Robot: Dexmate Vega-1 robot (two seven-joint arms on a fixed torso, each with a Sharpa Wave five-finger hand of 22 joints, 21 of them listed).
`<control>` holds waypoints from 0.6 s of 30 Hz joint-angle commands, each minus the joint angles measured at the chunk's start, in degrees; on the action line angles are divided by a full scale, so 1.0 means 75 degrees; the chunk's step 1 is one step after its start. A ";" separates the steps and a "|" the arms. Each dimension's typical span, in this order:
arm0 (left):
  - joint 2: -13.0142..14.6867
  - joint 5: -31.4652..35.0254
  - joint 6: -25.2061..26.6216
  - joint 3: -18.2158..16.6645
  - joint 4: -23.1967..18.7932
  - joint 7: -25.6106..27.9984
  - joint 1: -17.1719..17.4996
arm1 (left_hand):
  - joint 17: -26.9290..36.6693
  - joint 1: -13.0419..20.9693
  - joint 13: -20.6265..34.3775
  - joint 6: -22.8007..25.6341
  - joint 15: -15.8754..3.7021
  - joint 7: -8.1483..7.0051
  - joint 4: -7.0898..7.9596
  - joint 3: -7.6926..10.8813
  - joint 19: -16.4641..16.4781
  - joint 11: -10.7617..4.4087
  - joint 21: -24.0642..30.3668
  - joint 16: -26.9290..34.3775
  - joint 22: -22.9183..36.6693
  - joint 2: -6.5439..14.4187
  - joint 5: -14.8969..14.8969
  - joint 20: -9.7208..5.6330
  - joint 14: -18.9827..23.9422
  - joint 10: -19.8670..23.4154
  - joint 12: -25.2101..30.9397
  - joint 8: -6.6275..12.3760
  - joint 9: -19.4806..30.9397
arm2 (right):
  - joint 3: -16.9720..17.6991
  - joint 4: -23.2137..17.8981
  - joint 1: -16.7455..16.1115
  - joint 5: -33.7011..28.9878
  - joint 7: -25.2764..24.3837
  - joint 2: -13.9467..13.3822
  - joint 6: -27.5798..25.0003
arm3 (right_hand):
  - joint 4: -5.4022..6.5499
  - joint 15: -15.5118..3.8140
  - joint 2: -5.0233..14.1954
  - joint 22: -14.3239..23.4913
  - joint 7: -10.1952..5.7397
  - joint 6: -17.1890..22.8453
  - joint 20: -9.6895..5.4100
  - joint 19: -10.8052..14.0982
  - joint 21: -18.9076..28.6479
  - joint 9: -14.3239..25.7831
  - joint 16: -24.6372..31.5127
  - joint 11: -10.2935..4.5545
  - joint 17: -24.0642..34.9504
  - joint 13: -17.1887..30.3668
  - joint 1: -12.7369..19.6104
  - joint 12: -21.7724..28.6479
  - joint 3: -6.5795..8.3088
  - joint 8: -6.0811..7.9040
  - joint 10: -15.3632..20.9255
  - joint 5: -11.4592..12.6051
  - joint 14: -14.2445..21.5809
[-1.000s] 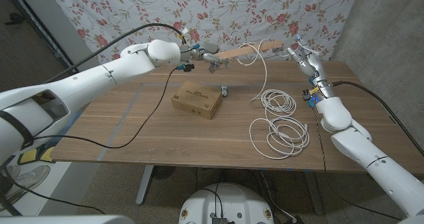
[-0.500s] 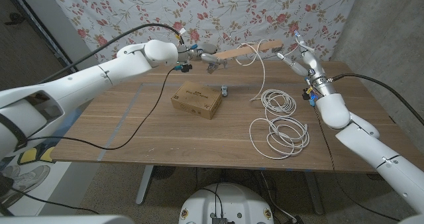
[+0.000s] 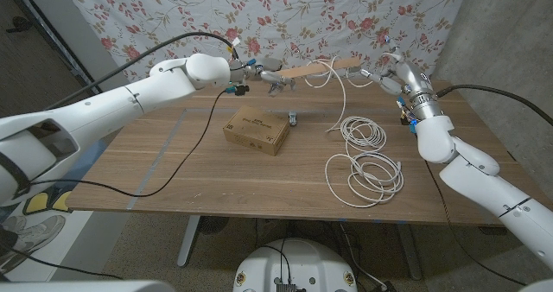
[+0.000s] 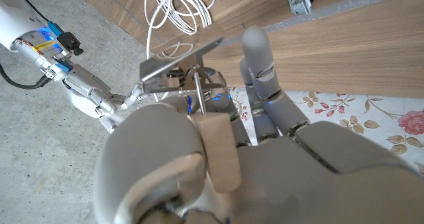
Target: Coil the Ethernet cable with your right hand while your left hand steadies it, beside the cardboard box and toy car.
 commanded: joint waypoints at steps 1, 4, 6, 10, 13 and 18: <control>0.0020 -0.0075 -0.0128 0.0093 0.0083 -0.0049 -0.0086 | 0.0014 -0.0004 0.0026 0.0014 -0.1825 -0.0034 0.0026 -0.0036 -0.2914 -0.0016 0.0006 0.1034 0.0023 0.0064 -0.0016 0.0616 0.2359 0.0032 0.0043 0.0054 0.0014 | -0.0947 -0.0877 0.0352 -0.2835 0.0591 -0.0185 -0.3380 | 0.0284 0.0120 -0.0088 0.0024 -0.0136 0.0428 0.0196 -0.0356 -0.0110 0.0011 -0.0121 0.0115 0.0569 0.0221 -0.0764 -0.0021 -0.0040 -0.0113 -0.0576 -0.0066 -0.0563; 0.0030 -0.0087 -0.0139 0.0112 0.0095 -0.0052 -0.0100 | 0.0015 -0.0004 0.0026 0.0021 -0.1858 -0.0035 0.0025 -0.0037 -0.2918 -0.0020 0.0008 0.1029 0.0027 0.0064 -0.0017 0.0610 0.2333 0.0016 0.0039 0.0068 0.0020 | -0.0939 -0.0819 0.0296 -0.2816 0.0458 -0.0023 -0.3413 | 0.0193 0.0389 -0.0150 0.0009 -0.0575 0.0341 0.0608 -0.2063 -0.0846 0.0041 -0.0933 -0.0018 0.1183 0.0712 -0.0963 -0.0638 0.0043 -0.0250 -0.3181 -0.0112 -0.3031; 0.0032 -0.0098 -0.0148 0.0128 0.0110 -0.0071 -0.0114 | 0.0015 -0.0004 0.0026 0.0012 -0.1842 -0.0044 0.0025 -0.0037 -0.2925 -0.0012 0.0009 0.1032 0.0032 0.0064 -0.0017 0.0608 0.2338 0.0026 0.0042 0.0070 0.0023 | -0.0850 -0.0657 0.0216 -0.2643 0.0083 0.0062 -0.3057 | 0.0090 0.0735 -0.0162 -0.0033 -0.0812 0.0481 0.0899 -0.3440 -0.1497 0.0036 -0.2557 -0.0161 0.0673 0.0268 -0.0892 -0.2299 0.0097 -0.0218 -0.6345 -0.0129 -0.6089; 0.0042 -0.0116 -0.0151 0.0169 0.0122 -0.0145 -0.0156 | 0.0015 -0.0004 0.0026 0.0015 -0.1835 -0.0034 0.0025 -0.0037 -0.2925 -0.0020 0.0006 0.1035 0.0028 0.0065 -0.0017 0.0609 0.2334 0.0018 0.0039 0.0073 0.0010 | -0.0698 -0.0439 0.0132 -0.2333 -0.0336 0.0003 -0.2257 | 0.0002 0.1079 0.0104 -0.0108 -0.0854 0.0448 0.0597 -0.4766 -0.2216 0.0022 -0.3739 -0.0509 -0.0058 -0.0249 -0.0650 -0.3390 0.0210 -0.0296 -0.8452 -0.0162 -0.8447; 0.0165 -0.0197 -0.0100 0.0169 0.0010 -0.0184 -0.0152 | 0.0014 -0.0004 0.0026 0.0020 -0.1846 -0.0028 0.0025 -0.0037 -0.2918 -0.0018 -0.0004 0.1040 0.0013 0.0065 -0.0017 0.0603 0.2341 0.0015 0.0038 0.0071 -0.0005 | -0.0773 -0.0333 0.0204 -0.2391 -0.0409 0.0019 -0.2084 | -0.0009 0.1064 0.0149 -0.0113 -0.0859 0.0424 0.0476 -0.4833 -0.2249 0.0023 -0.3745 -0.0497 -0.0113 -0.0282 -0.0609 -0.3386 0.0230 -0.0299 -0.8516 -0.0160 -0.8517; 0.0428 -0.0266 0.0272 0.0203 -0.0288 -0.0145 -0.0159 | 0.0014 0.0001 0.0025 0.0005 -0.1837 -0.0026 0.0021 -0.0033 -0.2892 0.0004 0.0008 0.1051 0.0016 0.0074 -0.0018 0.0622 0.2353 0.0023 0.0040 0.0084 0.0005 | -0.0843 -0.0057 0.0322 -0.2367 -0.0751 0.0152 -0.1645 | -0.0016 0.1112 0.0232 -0.0116 -0.0856 0.0497 0.0379 -0.4912 -0.2283 0.0026 -0.3754 -0.0510 -0.0173 -0.0318 -0.0561 -0.3354 0.0266 -0.0268 -0.8495 -0.0156 -0.8616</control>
